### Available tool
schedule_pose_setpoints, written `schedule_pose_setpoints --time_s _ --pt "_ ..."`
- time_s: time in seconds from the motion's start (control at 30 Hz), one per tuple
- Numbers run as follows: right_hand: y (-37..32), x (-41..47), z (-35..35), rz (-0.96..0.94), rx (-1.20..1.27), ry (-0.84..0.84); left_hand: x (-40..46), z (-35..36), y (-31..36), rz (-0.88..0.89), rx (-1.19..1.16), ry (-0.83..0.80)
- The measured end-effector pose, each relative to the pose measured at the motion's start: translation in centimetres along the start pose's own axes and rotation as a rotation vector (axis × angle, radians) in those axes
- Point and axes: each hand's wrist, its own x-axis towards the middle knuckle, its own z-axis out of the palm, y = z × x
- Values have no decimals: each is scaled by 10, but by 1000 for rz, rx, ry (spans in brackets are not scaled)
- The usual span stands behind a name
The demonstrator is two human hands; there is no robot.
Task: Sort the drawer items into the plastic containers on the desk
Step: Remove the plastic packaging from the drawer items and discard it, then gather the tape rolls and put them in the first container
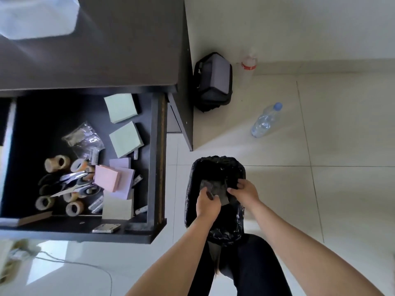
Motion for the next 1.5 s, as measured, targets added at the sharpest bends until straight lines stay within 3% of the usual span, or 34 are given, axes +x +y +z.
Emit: schedule_pose_setpoints --time_s 0.23,0.47,0.6,0.8,1.0,1.1,1.23,1.5 --pt "-80 -119 -18 -239 53 51 -119 -70 47 249 -76 -2" --pt "-146 -202 33 -399 96 -58 -167 -193 40 371 -191 256" --pt "-173 -220 95 -428 37 -120 -145 -274 -2 363 -45 388" --pt "-217 -216 200 -444 -70 -41 -93 -407 -43 367 278 599" --pt "-248 -177 275 -514 -313 70 -57 -478 -72 397 646 367" --pt "-258 -159 296 -500 -521 139 -47 -484 -83 405 654 216" --pt "-264 -147 311 -456 -732 88 -41 -483 -91 428 560 147" --pt "-262 -145 299 -506 -462 -5 -36 -483 -96 460 500 162"
